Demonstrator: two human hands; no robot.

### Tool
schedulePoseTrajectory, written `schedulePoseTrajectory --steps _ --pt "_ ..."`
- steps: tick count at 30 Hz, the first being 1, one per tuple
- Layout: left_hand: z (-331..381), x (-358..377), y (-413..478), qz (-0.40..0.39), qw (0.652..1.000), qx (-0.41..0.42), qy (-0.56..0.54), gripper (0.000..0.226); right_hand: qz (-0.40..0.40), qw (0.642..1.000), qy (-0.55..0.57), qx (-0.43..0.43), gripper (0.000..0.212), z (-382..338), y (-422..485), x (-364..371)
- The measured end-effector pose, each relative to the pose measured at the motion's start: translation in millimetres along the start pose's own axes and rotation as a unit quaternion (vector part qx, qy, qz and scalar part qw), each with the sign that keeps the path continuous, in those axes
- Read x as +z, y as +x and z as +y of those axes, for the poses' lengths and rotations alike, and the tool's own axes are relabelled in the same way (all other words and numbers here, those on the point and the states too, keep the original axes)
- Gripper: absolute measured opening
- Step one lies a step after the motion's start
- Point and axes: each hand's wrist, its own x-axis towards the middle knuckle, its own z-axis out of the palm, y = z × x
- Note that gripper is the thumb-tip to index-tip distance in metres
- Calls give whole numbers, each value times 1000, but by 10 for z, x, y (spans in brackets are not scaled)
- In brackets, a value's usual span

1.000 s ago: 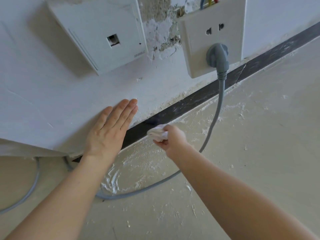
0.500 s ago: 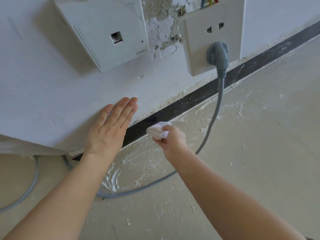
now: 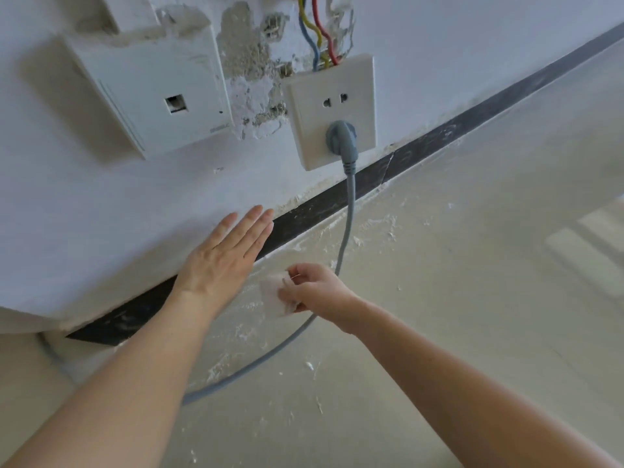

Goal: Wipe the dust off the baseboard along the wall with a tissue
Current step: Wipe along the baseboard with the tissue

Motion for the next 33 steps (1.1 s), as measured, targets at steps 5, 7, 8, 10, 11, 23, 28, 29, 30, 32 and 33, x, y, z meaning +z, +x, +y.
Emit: schedulePoseTrajectory --steps 5,7,8,10,11,23,28,29,30,32,33 --pt "-21 -207 345 -51 997 15 -59 61 -117 972 -179 94 14 -139 -246 -593" --pt "-55 -295 411 -59 995 8 -79 59 -141 943 -259 153 15 -251 -313 -793" --pt "-49 -319 435 -54 994 11 -96 57 -146 924 -304 179 17 -312 -339 -893" --pt "-47 -348 446 -51 991 24 -120 57 -134 889 -389 202 17 -452 -359 -1075" --pt "-68 -354 442 -56 990 20 -131 61 -114 878 -422 197 16 -522 -361 -1153" --pt "-151 13 526 106 988 -89 -74 70 -48 948 -288 127 27 -240 370 -1009" --pt "-120 83 424 119 988 -94 -28 61 -29 987 -110 117 11 -119 745 -758" --pt "-117 79 421 115 988 -96 -27 61 -19 991 -36 128 10 -102 820 -691" --pt "-121 74 425 115 988 -99 -25 60 -18 988 44 145 9 -96 884 -626" --pt "-133 62 433 121 987 -108 -17 60 -43 968 156 192 6 -79 994 -536" --pt "-124 56 430 120 987 -111 -9 59 -61 959 179 213 7 -67 1044 -508"
